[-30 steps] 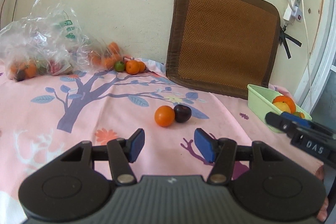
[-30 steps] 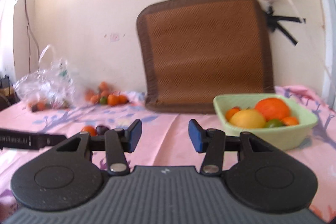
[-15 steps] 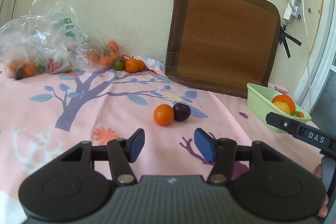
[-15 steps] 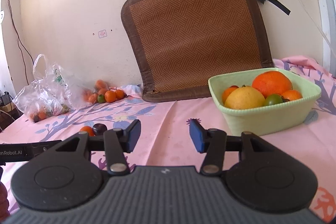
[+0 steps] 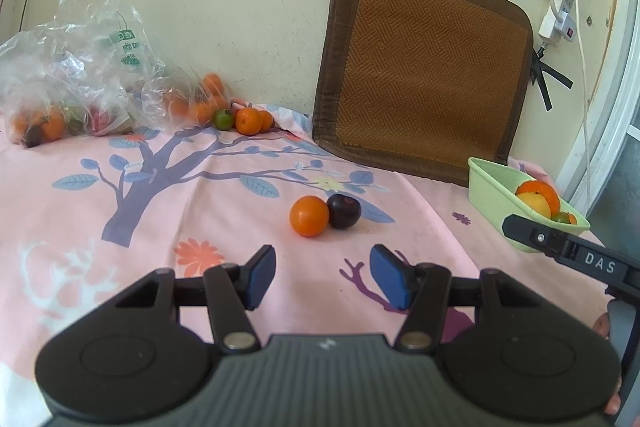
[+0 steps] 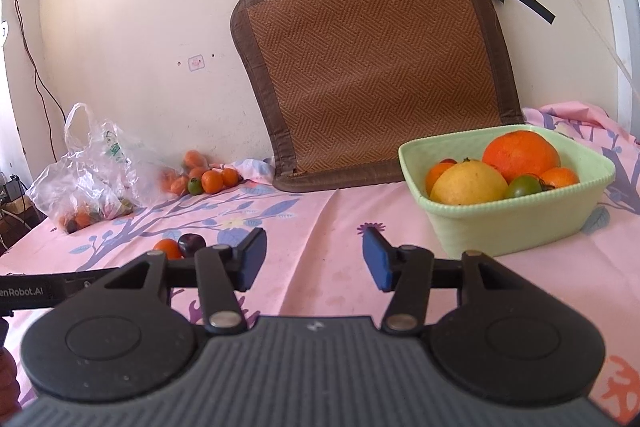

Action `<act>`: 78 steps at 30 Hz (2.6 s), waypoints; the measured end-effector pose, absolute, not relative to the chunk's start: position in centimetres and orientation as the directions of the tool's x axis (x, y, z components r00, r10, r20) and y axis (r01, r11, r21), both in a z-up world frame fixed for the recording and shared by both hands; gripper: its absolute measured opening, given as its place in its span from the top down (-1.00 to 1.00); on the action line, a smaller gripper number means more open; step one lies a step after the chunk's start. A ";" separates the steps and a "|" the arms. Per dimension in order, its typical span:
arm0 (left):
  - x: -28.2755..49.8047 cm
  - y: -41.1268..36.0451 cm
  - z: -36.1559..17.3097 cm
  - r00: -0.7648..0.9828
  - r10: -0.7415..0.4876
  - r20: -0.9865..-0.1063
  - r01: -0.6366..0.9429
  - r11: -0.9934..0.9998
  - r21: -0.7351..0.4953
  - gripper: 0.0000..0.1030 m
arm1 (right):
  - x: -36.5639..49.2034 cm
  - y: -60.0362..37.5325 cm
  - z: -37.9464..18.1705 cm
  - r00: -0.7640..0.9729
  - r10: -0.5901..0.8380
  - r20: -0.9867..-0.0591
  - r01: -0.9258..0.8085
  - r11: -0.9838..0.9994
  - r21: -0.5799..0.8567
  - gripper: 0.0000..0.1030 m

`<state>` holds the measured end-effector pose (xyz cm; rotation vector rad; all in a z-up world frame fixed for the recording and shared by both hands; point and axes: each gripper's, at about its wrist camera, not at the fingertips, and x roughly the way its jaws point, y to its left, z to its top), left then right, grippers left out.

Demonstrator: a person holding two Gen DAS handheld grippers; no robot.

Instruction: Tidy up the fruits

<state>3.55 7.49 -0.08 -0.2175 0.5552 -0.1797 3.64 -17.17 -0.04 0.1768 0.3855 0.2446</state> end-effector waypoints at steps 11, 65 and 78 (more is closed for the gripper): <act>3.6 7.5 -0.1 0.835 -0.227 -0.501 0.110 0.961 -0.252 -0.04 | 3.7 -17.3 -0.1 0.898 0.271 -0.348 -0.204 0.955 0.216 -0.09; 5.7 8.4 -0.6 0.770 -0.323 -0.550 0.135 0.925 -0.354 -0.04 | 4.7 -15.3 -0.3 0.832 0.361 -0.421 -0.326 0.933 0.155 -0.09; 11.2 8.0 0.2 0.731 -0.303 -0.612 0.196 0.952 -0.237 -0.04 | 10.6 -8.7 -0.1 0.694 0.479 -0.538 -0.594 0.803 -0.051 -0.01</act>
